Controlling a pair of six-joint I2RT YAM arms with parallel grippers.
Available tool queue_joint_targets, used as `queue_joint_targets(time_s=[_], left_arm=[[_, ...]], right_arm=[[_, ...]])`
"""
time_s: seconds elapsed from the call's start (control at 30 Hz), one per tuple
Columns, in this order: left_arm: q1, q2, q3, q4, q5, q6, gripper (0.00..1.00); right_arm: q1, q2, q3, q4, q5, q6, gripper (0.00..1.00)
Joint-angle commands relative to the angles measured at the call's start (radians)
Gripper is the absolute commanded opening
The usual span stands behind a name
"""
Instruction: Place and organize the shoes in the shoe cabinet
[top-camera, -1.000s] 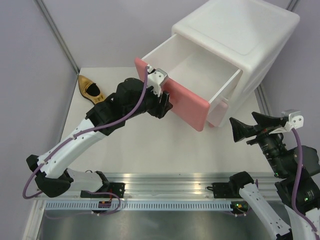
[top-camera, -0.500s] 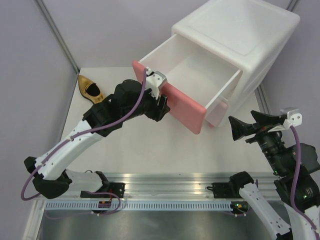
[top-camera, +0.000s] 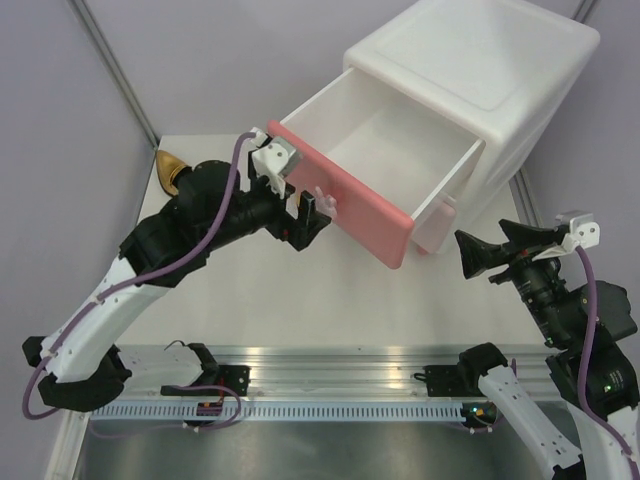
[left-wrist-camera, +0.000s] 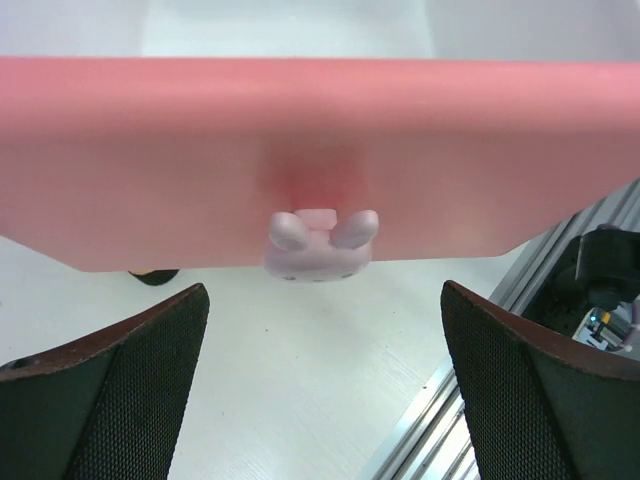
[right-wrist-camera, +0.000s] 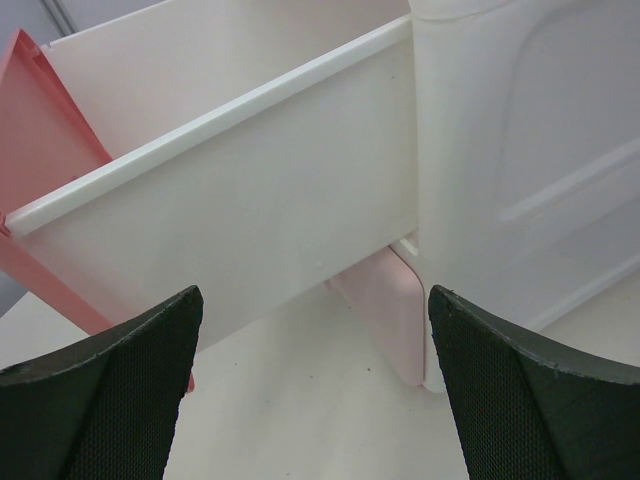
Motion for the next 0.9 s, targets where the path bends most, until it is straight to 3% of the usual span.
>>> queue_joint_targets(time_s=[0.0, 0.2, 0.5, 0.57, 0.67, 0.7, 0.77, 0.87], left_arm=[[-0.003, -0.079, 0.088, -0.004, 0.019, 0.036, 1.0], [-0.001, -0.093, 0.165, 0.003, -0.226, -0.029, 1.0], [0.046, 0.029, 0.246, 0.003, -0.529, -0.137, 0.97], [0.096, 0.049, 0.26, 0.0, -0.526, -0.159, 0.97], [0.303, 0.057, 0.245, -0.001, -0.391, -0.28, 0.96], [0.422, 0.062, 0.237, -0.001, -0.318, -0.303, 0.96], [0.536, 0.078, 0.216, -0.001, -0.287, -0.338, 0.95], [0.636, 0.115, 0.176, 0.003, -0.172, -0.409, 0.95]], right_arm=[[-0.001, 0.014, 0.014, 0.043, -0.012, -0.012, 0.98], [0.002, 0.012, 0.006, 0.049, -0.012, -0.01, 0.98], [0.0, -0.002, -0.003, 0.054, -0.012, -0.006, 0.98], [0.0, -0.009, -0.003, 0.047, -0.012, -0.003, 0.98], [0.0, -0.028, -0.006, 0.031, -0.012, 0.004, 0.98], [0.0, -0.035, -0.006, 0.029, -0.012, 0.005, 0.98], [0.0, -0.043, -0.011, 0.021, -0.012, 0.008, 0.98], [0.0, -0.054, -0.011, 0.007, -0.005, 0.01, 0.98]])
